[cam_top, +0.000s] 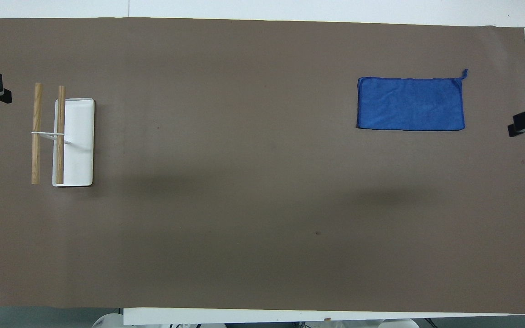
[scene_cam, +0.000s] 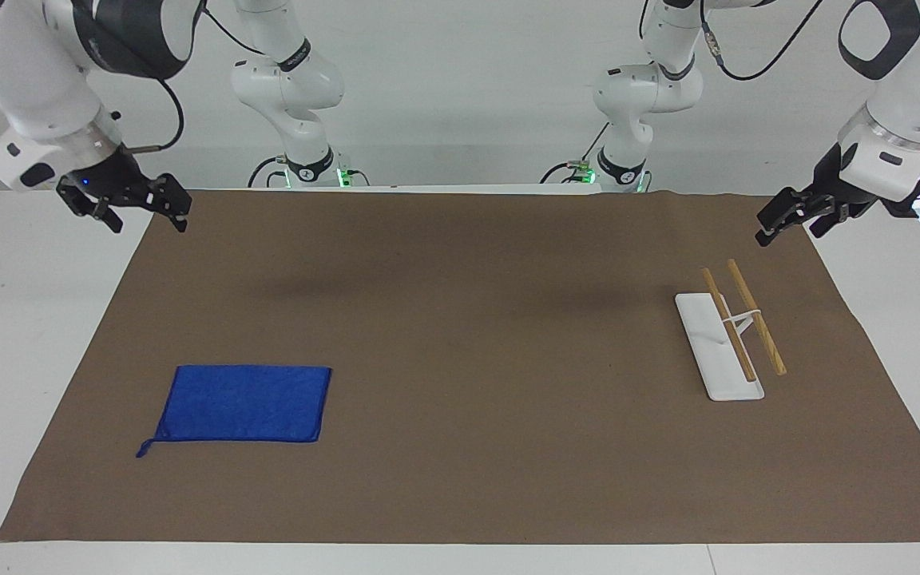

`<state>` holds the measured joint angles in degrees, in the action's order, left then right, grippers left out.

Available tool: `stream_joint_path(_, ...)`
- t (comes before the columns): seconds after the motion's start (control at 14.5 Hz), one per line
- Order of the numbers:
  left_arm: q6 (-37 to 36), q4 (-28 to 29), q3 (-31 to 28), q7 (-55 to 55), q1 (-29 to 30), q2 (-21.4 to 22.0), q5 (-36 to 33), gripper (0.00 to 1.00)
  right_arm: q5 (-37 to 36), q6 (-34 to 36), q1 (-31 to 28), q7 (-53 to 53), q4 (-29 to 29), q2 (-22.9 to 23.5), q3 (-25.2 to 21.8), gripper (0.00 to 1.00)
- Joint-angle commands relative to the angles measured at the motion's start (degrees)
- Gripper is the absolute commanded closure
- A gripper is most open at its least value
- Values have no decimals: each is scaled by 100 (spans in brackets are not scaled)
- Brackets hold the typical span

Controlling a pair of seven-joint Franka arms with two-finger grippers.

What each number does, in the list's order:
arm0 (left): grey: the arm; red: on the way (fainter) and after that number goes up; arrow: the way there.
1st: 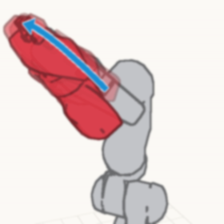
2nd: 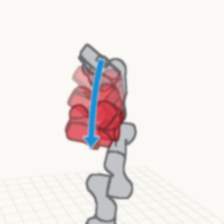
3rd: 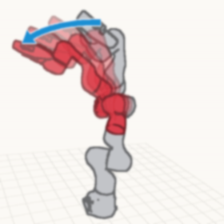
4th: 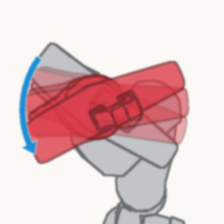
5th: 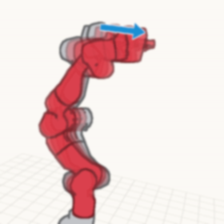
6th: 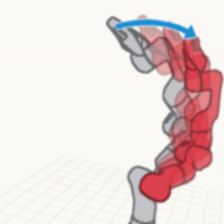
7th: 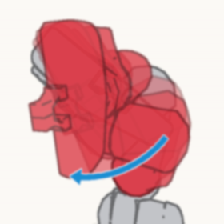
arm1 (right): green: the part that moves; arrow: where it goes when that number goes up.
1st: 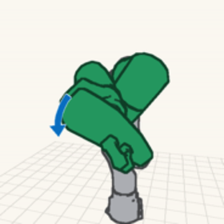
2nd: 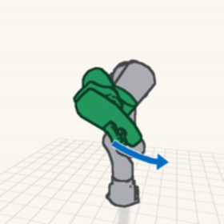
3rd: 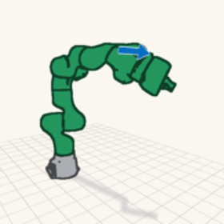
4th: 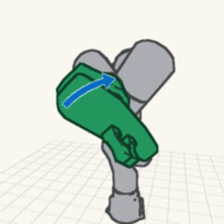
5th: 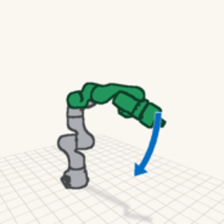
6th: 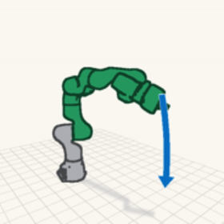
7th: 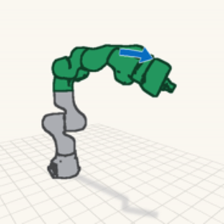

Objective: Right arm passes towel to left arm to hang
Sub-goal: 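Reach the right gripper down to the blue towel's near edge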

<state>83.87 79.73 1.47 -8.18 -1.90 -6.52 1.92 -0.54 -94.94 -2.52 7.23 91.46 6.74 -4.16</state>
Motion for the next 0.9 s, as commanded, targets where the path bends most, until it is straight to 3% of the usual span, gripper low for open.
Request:
stream_joint_path(0.0, 138, 219, 20, 88, 67, 168, 71, 0, 89, -908, 224, -362, -68, 817, 204, 0)
stream_joint_path(0.21, 138, 210, 20, 88, 67, 168, 71, 0, 124, -1946, 191, -372, 169, 1362, 205, 0)
stream_joint_path(0.41, 138, 210, 20, 88, 67, 168, 71, 0, 124, -3107, 85, -284, 993, 1497, 205, 0)
stream_joint_path(0.83, 138, 210, 20, 88, 67, 168, 71, 0, 133, -3567, 24, -232, 1304, 1742, 213, 3)
